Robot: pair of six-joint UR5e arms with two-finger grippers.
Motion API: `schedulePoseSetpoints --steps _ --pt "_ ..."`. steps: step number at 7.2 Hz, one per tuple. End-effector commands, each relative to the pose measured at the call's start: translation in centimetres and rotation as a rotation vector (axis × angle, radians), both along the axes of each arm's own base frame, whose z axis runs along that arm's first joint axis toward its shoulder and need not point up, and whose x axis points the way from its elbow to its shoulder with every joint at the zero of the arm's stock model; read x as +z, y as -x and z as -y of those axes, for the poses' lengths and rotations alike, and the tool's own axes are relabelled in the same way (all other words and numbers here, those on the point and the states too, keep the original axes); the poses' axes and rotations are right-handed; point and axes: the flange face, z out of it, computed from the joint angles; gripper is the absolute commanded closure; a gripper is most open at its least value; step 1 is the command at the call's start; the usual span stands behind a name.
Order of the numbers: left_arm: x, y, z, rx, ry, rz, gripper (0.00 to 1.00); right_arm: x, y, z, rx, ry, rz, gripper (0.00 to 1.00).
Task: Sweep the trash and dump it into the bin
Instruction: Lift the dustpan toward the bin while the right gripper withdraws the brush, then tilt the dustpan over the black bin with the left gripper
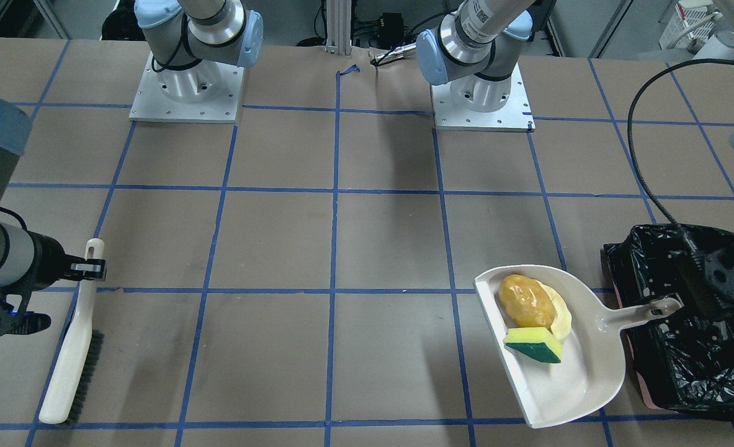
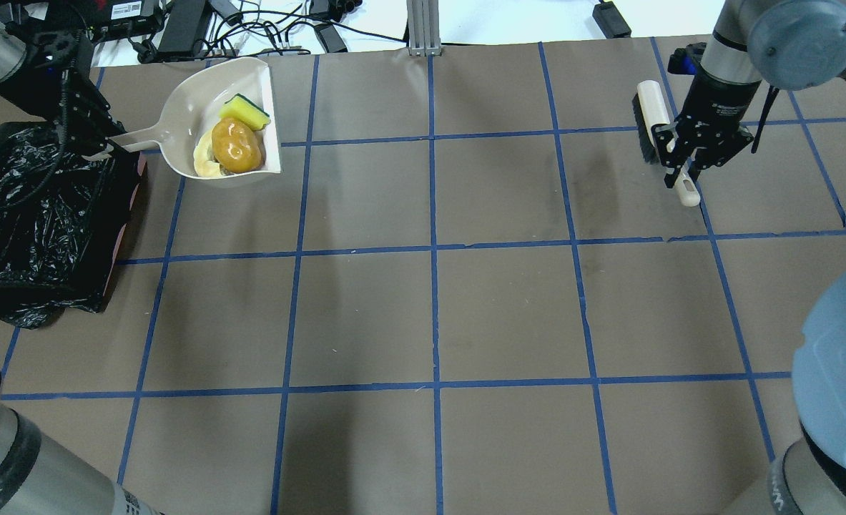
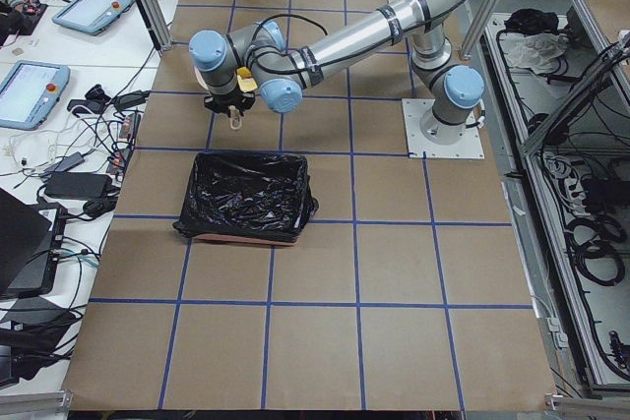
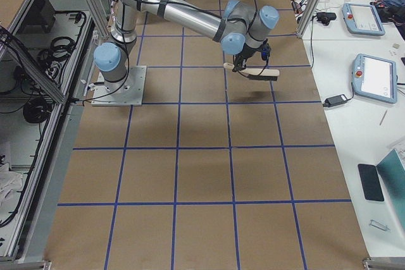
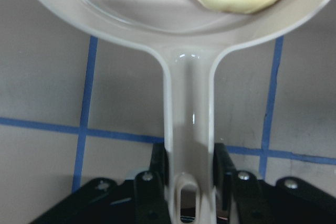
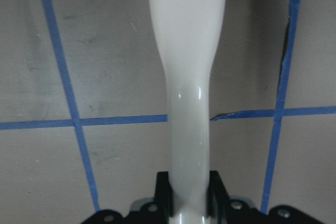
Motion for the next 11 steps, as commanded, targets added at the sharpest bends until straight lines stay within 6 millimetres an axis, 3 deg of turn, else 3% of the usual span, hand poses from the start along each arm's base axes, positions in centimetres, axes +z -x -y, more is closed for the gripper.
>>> schedulePoseSetpoints --steps 1,3,4,7,8,11 --pt "0.8 -3.5 -1.5 0.068 -0.007 -0.053 1.0 -3.6 4.5 -1.2 0.007 0.047 -0.011 1.0" --pt "3.5 -7.0 -3.4 0.123 -0.034 -0.043 1.0 -4.7 5.0 -1.9 0.046 0.051 -0.004 1.0" --pt "4.1 -10.0 -4.5 0.161 -0.046 -0.048 1.0 -4.8 5.8 -2.0 0.06 0.049 0.004 1.0" --pt "5.3 -16.4 -8.1 0.247 -0.032 -0.03 1.0 -5.0 6.5 -2.3 0.081 0.021 -0.047 1.0" --pt "4.7 -19.2 -9.6 0.233 -0.042 -0.009 1.0 -5.0 6.5 -2.3 0.074 0.02 -0.049 1.0" --pt "5.4 -25.3 -12.8 0.299 -0.068 0.071 1.0 -5.5 6.2 -2.7 0.072 0.005 -0.035 1.0"
